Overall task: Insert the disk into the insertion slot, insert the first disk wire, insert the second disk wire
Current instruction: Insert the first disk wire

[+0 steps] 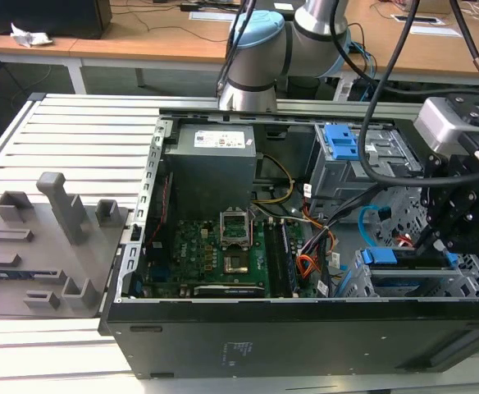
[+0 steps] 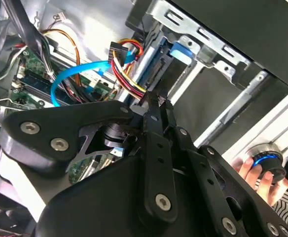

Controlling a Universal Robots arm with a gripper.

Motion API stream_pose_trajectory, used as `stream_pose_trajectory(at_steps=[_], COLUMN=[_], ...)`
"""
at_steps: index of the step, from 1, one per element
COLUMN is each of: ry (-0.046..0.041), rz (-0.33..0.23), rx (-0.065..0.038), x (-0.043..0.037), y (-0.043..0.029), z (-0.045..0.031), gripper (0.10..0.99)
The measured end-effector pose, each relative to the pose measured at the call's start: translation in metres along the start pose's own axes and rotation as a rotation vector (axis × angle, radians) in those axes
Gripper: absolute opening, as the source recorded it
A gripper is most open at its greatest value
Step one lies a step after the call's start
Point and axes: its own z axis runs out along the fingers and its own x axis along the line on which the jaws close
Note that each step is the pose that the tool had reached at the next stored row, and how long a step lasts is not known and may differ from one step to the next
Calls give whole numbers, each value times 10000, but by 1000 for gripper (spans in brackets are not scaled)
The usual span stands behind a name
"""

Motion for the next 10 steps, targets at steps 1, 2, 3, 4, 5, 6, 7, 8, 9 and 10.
stream_pose_trajectory(at_steps=[1, 2, 3, 4, 5, 6, 7, 8, 9, 10], ry=[-4, -4, -5, -20, -21, -23, -28, -32, -32, -34], rz=[0, -1, 0, -2, -2, -2, -2, -1, -1, -1], rx=[0, -3, -6, -11, -13, -13, -13, -13, -13, -13], x=[1, 0, 0, -4, -30, -62, -103, -115, -115, -115], y=[-6, -24, -40, -69, -88, -98, -106, -111, -114, -115], z=[4, 10, 13, 23, 26, 29, 34, 44, 51, 55], gripper=[169, 169, 169, 169, 169, 169, 169, 169, 169, 169])
